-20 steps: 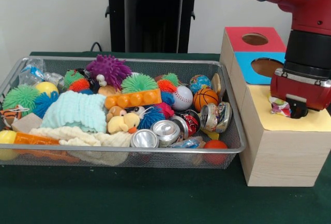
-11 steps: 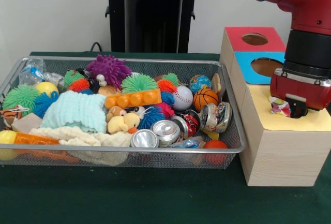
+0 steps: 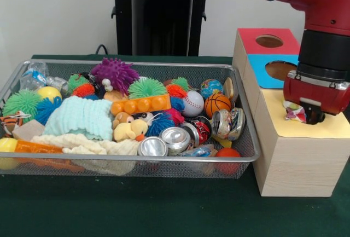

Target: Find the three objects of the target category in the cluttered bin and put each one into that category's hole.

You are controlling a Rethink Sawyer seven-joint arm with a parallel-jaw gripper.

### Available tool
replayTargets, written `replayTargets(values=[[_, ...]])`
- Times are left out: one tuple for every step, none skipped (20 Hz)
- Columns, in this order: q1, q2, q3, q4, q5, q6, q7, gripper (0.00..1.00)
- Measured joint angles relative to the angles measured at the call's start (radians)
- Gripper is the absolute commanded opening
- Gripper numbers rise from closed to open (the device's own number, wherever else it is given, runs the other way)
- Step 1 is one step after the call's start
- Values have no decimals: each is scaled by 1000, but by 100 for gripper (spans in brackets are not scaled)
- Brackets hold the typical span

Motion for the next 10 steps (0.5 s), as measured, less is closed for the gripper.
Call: replayTargets(values=[[-5,-5,5,7,0,0,0,0],[-7,-9,7,12,0,0,0,0],[-10,-12,9,17,0,0,0,0],[-13,-15,12,23,0,0,0,0],[-14,-16,12,25,0,0,0,0],[-16,-18,14,28,0,0,0,0],[-16,-19,14,29,0,0,0,0],[-17,-19,15,29,0,0,0,0],[-17,-20,17,30,0,0,0,0],[-18,-21,18,32,0,0,0,0]])
